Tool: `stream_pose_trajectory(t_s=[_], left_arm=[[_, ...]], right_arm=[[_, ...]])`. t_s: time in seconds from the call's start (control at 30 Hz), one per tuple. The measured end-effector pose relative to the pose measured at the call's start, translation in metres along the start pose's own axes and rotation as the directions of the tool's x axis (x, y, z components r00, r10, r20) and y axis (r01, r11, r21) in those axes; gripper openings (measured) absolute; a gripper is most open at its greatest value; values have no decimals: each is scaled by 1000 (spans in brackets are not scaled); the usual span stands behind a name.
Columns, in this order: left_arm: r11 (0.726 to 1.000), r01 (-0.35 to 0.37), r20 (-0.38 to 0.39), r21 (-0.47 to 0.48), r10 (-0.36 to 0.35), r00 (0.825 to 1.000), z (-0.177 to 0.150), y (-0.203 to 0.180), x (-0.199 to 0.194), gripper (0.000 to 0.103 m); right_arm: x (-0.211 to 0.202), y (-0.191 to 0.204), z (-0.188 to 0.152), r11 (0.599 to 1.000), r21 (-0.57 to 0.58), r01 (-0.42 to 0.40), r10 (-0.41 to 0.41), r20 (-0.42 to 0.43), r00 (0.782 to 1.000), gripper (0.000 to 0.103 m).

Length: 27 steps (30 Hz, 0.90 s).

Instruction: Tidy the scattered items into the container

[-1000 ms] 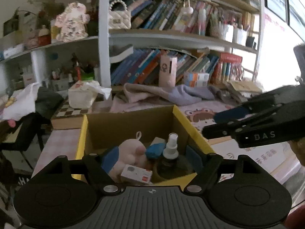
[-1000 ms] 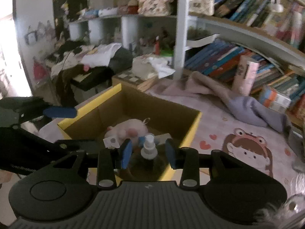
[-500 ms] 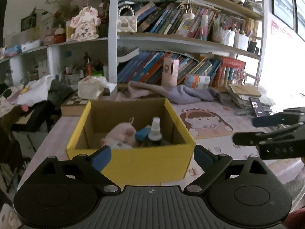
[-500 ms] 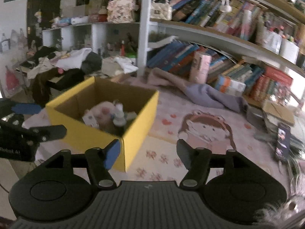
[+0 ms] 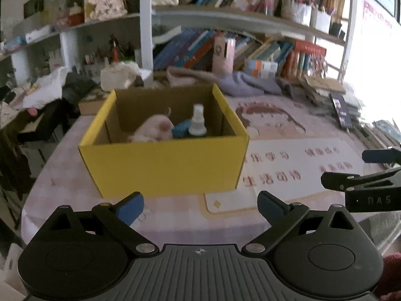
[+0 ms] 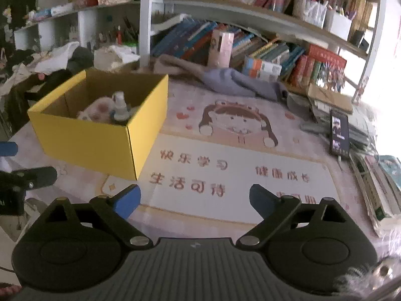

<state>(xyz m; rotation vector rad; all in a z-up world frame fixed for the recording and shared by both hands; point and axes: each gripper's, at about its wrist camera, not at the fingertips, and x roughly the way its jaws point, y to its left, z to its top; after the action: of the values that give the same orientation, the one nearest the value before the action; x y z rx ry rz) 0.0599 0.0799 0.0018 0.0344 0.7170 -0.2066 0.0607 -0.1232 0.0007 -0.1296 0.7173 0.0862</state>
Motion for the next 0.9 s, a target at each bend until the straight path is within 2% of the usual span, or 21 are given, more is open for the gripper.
stream_pose_trajectory(t_s=[0.47,0.9], left_arm=[[1000,16,-79,11,-15,997,-4,-15,12,100],[1000,24,-97,18,-22,995,-6,-21,14,100]], right_arm=[[5,-10,-9,999,34,-13,15,-65,998,103],[4,-15,-14,998,57,-11,15,-80,997,103]])
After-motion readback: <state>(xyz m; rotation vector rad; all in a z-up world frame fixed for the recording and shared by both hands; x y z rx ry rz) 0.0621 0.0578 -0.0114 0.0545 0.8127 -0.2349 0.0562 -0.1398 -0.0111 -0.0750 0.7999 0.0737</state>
